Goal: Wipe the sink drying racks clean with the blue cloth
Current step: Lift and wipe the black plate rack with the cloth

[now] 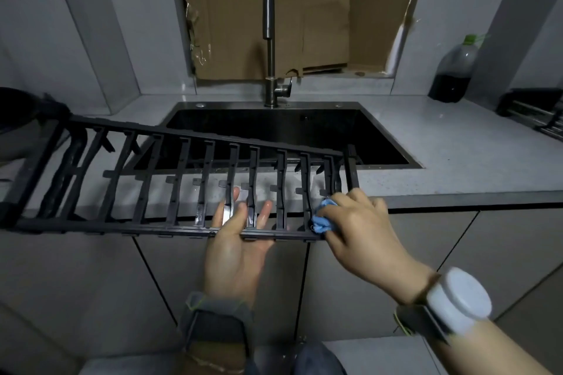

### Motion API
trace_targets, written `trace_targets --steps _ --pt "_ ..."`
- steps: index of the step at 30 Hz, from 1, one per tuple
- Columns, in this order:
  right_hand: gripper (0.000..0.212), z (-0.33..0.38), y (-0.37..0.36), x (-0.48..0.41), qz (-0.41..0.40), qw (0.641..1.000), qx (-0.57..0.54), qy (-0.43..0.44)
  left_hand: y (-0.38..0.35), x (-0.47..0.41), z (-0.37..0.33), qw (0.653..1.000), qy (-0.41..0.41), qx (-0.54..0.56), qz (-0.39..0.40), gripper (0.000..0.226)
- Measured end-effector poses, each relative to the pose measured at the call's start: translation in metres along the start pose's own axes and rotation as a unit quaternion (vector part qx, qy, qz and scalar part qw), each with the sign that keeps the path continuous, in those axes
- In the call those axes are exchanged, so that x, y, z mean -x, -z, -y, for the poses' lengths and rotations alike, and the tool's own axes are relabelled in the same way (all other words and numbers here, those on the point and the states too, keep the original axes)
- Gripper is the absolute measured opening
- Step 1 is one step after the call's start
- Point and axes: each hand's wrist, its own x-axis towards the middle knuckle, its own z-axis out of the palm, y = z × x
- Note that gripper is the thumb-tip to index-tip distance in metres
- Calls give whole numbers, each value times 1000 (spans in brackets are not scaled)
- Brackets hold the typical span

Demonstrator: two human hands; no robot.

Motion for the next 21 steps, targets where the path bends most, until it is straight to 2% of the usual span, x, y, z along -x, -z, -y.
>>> trace_targets --steps 2,3,6,9,11,14,17,19,21 --pt "19 -4 1 -5 42 999 -17 -2 7 2 0 1000 -1 -12 10 46" --pt "22 -6 0 -10 22 1000 -18 -5 9 3 0 1000 -1 -21 16 43" --pt "30 -10 10 -30 -126 988 -40 -74 9 7 5 998 13 -44 43 28" --pt "35 -7 19 -45 -193 971 -71 -120 7 13 11 997 20 -49 63 42" --pt "35 0 17 -43 -176 974 -102 -97 5 15 14 996 17 -56 69 42" --pt "26 16 -5 -12 -113 990 -86 -21 8 12 15 996 7 -66 57 44" --pt "26 23 -10 17 -39 989 -145 -7 16 11 11 995 0 -85 55 43" --pt "26 16 -5 13 -43 991 -128 9 18 12 14 994 12 -92 54 44" --pt "27 8 1 -4 -97 988 -123 0 14 15 17 995 20 -88 49 40"
